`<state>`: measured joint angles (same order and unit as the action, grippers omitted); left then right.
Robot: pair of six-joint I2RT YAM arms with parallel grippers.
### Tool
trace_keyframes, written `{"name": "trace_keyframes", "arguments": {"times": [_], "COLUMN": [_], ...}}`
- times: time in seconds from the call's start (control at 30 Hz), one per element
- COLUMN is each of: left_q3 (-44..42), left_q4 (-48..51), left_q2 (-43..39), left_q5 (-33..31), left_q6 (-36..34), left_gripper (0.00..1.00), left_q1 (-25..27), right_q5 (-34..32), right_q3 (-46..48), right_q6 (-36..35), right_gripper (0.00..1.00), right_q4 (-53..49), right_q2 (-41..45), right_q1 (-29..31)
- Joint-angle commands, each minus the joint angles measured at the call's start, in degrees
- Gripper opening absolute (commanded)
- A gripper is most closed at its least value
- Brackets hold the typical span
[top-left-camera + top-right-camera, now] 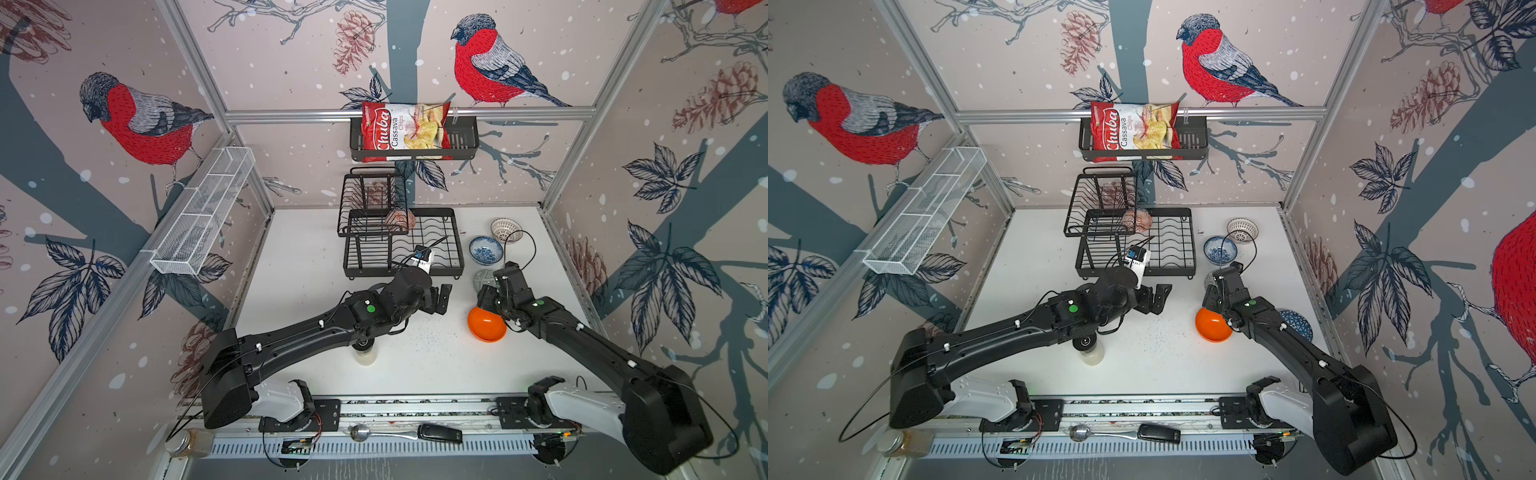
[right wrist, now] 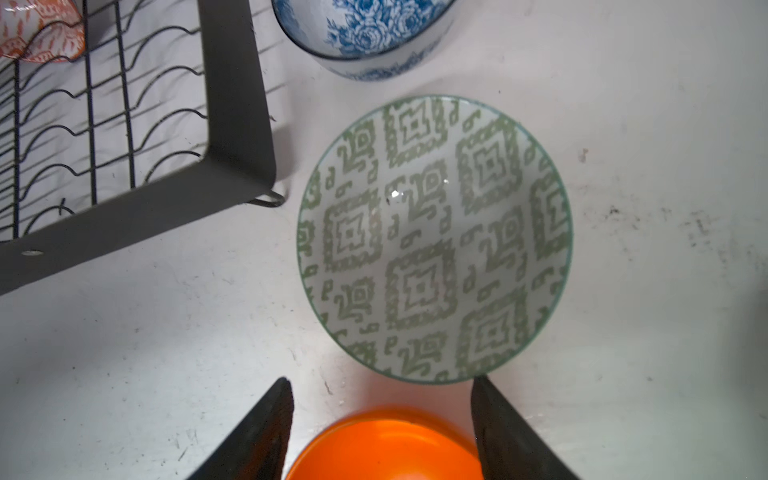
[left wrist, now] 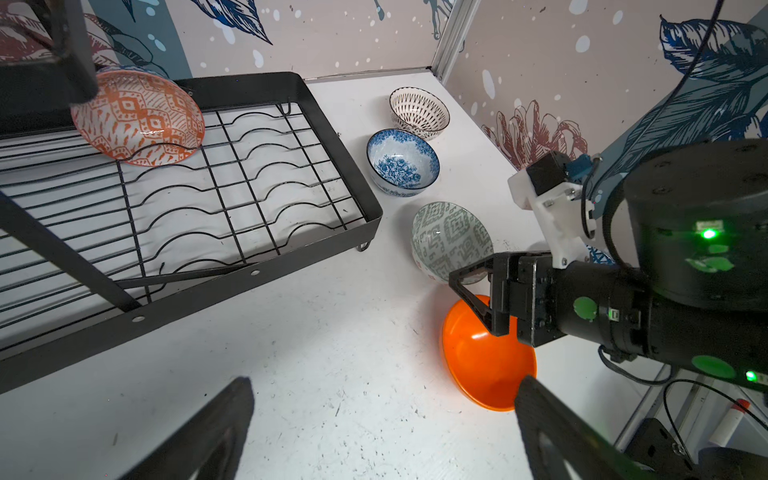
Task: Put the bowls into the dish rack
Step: 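Lower the right gripper onto the green-patterned bowl rim and close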
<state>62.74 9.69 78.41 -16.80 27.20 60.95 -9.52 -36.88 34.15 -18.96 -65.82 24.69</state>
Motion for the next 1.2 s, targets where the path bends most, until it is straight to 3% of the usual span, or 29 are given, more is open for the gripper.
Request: {"name": "trace_keyframes", "arguments": {"times": [0.0,0.1,0.33,0.57,0.8,1.17], "left_q3": [-0.3,-0.4,-0.9,-1.4,-1.4,0.6], "left_q4": [-1.9,-1.9,-1.9,-2.3,-2.0,-0.6], "left_q2": [-0.2,0.0,-0.5,0.0,0.7,4.6], "left_q5": [-0.5,-0.1,0.0,0.5,0.8,2.3], "left_q6": [0.5,0.6,0.6,0.6,1.2,2.2], "left_gripper": [0.98,0.98,0.98,0.98,0.98,0.98], "left_q1": [0.0,0.0,0.0,0.0,0.0,-0.2], "right_q5": [-4.2,-8.3,-6.5,0.8,3.4,3.4], "right_q3": [-2.3,-3.7,-3.6,-1.8,-2.1,-2.4], "right_q6": [-1.8,-1.7,-2.7,-3.1,-3.4,-2.2], "right_gripper": [0.69,0.69,0.69,0.67,0.51,0.14], "right_q4": [-0.3,-1.3,0.3,5.0,8.6,10.4], "right_q2": [-1.6,-3.1,-5.4,-9.9,-15.3,-14.8], "right_q1": [0.0,-2.5,-10.1,-14.5,-15.0,-14.9]}}
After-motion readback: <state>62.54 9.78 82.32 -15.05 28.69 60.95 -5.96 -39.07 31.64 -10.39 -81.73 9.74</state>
